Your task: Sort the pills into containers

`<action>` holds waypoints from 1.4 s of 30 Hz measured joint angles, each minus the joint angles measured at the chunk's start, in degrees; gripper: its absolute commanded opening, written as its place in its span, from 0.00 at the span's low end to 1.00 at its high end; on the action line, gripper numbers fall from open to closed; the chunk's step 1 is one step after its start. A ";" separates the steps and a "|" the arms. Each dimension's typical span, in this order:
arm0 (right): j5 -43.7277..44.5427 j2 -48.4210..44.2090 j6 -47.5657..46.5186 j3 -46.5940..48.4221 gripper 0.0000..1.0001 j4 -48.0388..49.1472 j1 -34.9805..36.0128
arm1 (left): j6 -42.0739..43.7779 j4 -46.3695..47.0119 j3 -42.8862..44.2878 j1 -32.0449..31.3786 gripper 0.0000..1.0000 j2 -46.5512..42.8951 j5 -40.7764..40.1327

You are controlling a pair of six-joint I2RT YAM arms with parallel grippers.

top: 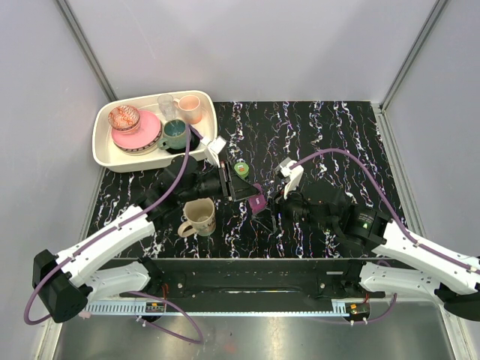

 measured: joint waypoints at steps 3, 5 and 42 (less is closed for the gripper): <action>-0.85 0.09 0.39 0.00 0.77 0.83 0.00 | -0.26 0.94 -0.28 -0.11 0.00 -0.42 0.57; -1.51 0.07 0.46 0.00 0.84 1.92 0.00 | -0.59 1.70 -0.31 -0.17 0.00 -0.90 0.70; 7.63 -4.98 31.82 -23.26 0.62 51.54 0.02 | -15.08 32.11 -19.96 -0.20 0.00 -18.71 -18.95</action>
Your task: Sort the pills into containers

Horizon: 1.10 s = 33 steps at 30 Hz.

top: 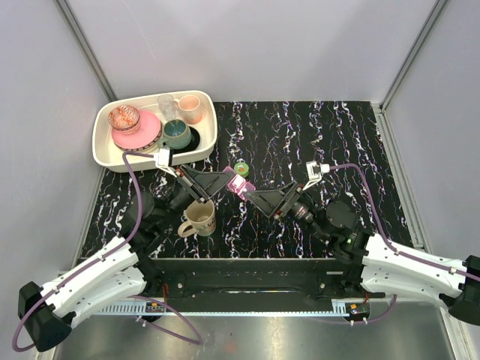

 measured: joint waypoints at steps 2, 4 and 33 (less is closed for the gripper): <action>-0.72 0.44 0.22 0.00 0.56 1.60 -0.02 | -0.20 0.26 0.00 0.00 0.00 -0.07 -0.09; -1.14 0.68 0.35 0.00 0.50 2.71 0.00 | -0.59 0.35 0.00 0.00 0.00 -0.04 -0.09; -2.91 -2.99 -7.19 4.42 0.76 -9.90 0.02 | -0.61 -4.24 -0.55 -0.09 0.00 -1.09 -0.59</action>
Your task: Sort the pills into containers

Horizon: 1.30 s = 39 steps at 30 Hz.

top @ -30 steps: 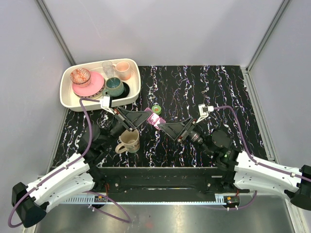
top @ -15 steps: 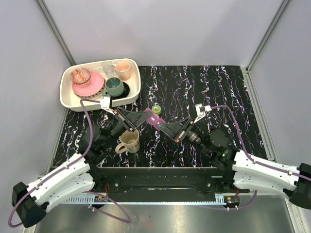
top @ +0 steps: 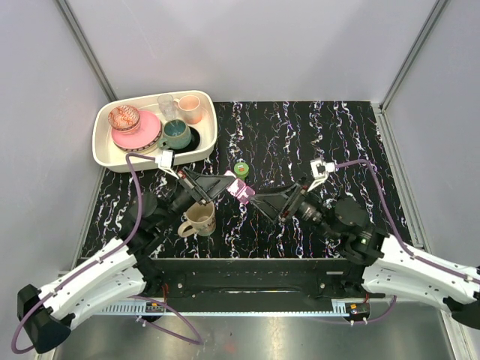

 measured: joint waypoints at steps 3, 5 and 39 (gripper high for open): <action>1.16 -3.02 -6.29 3.48 0.65 -7.13 0.00 | 1.68 -6.19 1.90 0.00 0.00 -1.09 -0.31; 1.29 -3.48 -10.93 6.47 0.58 -11.63 0.00 | 3.02 -10.91 4.24 0.00 0.00 -1.22 -0.50; -7.28 13.35 -34.03 17.84 0.66 -33.27 0.02 | 8.74 -36.70 15.82 0.00 0.00 6.86 -1.70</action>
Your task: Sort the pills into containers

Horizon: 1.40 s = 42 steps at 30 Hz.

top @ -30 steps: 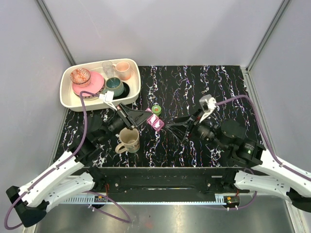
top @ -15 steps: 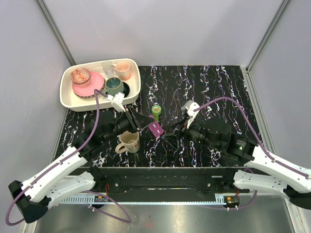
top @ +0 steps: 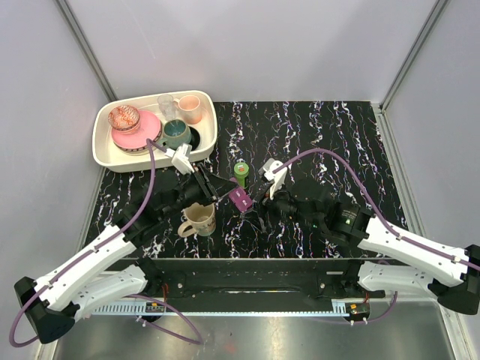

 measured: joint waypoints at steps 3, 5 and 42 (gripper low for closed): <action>0.02 0.15 0.00 0.00 0.66 0.76 0.00 | -0.55 -1.20 0.00 0.00 0.00 0.20 -0.72; 0.04 0.20 0.00 0.00 0.66 1.36 0.02 | -0.87 -1.79 0.00 0.00 0.00 0.46 -1.03; 3.98 4.20 0.35 0.09 0.66 2.45 0.81 | -2.58 -4.20 0.00 0.00 0.00 2.56 -1.90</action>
